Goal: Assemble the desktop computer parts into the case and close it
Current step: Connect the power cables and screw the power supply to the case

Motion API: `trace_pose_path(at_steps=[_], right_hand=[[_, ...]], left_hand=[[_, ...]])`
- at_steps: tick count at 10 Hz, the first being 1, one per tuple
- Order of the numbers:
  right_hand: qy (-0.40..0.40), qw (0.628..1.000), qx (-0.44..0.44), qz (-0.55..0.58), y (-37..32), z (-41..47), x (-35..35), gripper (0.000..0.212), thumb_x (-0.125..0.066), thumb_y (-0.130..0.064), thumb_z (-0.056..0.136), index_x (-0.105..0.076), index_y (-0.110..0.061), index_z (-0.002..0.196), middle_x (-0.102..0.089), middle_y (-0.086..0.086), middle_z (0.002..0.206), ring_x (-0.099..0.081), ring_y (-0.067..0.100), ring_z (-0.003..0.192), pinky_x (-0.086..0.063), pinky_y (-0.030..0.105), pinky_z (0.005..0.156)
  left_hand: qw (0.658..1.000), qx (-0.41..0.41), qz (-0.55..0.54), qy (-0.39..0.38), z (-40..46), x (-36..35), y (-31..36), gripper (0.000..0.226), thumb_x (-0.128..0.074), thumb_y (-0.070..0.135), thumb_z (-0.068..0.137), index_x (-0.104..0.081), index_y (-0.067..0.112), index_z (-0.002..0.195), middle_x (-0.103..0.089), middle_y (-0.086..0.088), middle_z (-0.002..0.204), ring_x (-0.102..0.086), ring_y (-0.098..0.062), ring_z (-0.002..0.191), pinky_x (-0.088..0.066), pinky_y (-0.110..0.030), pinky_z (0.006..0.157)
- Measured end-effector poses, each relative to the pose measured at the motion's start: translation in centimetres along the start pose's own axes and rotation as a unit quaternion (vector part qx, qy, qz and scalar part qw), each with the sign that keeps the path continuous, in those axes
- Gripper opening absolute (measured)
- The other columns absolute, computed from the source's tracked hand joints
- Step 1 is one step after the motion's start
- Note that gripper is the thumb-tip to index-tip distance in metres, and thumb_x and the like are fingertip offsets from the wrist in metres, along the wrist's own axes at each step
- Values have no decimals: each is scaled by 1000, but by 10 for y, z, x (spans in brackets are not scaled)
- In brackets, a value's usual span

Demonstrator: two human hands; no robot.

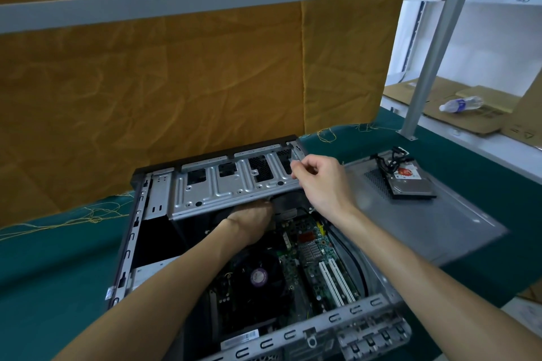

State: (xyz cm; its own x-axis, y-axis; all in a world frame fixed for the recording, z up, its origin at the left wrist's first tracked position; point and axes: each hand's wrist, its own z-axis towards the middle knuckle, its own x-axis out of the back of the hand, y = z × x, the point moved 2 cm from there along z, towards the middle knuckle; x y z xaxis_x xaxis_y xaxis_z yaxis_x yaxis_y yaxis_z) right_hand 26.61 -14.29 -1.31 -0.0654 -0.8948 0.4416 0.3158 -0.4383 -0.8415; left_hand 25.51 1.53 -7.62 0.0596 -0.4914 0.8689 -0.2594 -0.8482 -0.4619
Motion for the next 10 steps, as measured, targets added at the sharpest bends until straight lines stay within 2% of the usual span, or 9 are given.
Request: trace_pose_path(at_steps=[2,3,4,5,6,7,8,9,10], right_hand=[[-24,999,19,-9,-2,-5,-4,42,-61,-33,99,-60,-13,62,-57,3,54,-50,13,50,-43,33,54],[-42,996,53,-57,-2,-6,-7,45,-61,-36,99,-51,-21,58,-51,-8,49,-46,9,47,-36,28,49],[-147,966,109,-180,-7,-16,-15,40,-57,-41,100,-56,-25,63,-55,-9,53,-49,7,48,-36,24,47],[-232,912,114,-319,-10,-24,-18,38,-52,-42,101,-60,-21,69,-58,-6,61,-57,14,57,-49,32,58],[-274,883,67,-375,-5,-24,-25,34,-51,-29,101,-54,-18,70,-57,2,68,-61,28,66,-50,37,62],[-367,865,-100,-329,9,-18,-40,26,-48,-15,102,-61,-6,82,-71,13,73,-71,27,60,-49,32,59],[-384,848,-209,-300,16,-3,-56,27,-44,-7,101,-62,12,94,-75,24,85,-65,17,43,-55,25,47],[-356,852,-238,-300,17,3,-75,29,-47,-5,100,-60,5,77,-71,21,71,-59,17,37,-52,24,43],[-310,866,-239,-312,18,2,-79,29,-50,-6,99,-57,-3,71,-61,11,64,-58,19,47,-45,22,43]], left_hand=[[998,8,-64,-4,-6,-2,4,39,-34,17,109,-49,-7,134,-58,-27,133,-58,-37,122,-43,-45,106],[991,18,-111,-67,-3,-8,6,42,-31,13,109,-42,-13,139,-51,-32,141,-50,-42,131,-35,-47,115],[941,11,-337,-7,-2,-11,-2,40,-36,16,109,-52,0,142,-53,-24,145,-47,-40,136,-34,-46,115],[966,-33,-257,4,-7,-19,-15,41,-41,18,107,-49,1,144,-49,-25,148,-45,-42,137,-33,-50,115],[960,4,-279,10,-13,-11,-27,40,-48,17,104,-50,4,142,-54,-21,141,-52,-38,129,-40,-45,107],[950,-26,-311,-17,-27,-10,-32,39,-50,15,101,-50,10,140,-62,-15,133,-59,-30,120,-45,-38,100],[932,-50,-353,-62,-42,-14,-38,53,-49,6,98,-39,20,147,-62,-14,135,-61,-30,118,-49,-43,99],[945,-70,-316,-55,-51,-9,-40,75,-48,0,93,-28,31,158,-57,-11,141,-60,-33,121,-51,-47,96],[964,-66,-252,-54,-53,-7,-37,55,-49,5,95,-47,27,146,-56,-9,139,-60,-33,120,-53,-46,94]])
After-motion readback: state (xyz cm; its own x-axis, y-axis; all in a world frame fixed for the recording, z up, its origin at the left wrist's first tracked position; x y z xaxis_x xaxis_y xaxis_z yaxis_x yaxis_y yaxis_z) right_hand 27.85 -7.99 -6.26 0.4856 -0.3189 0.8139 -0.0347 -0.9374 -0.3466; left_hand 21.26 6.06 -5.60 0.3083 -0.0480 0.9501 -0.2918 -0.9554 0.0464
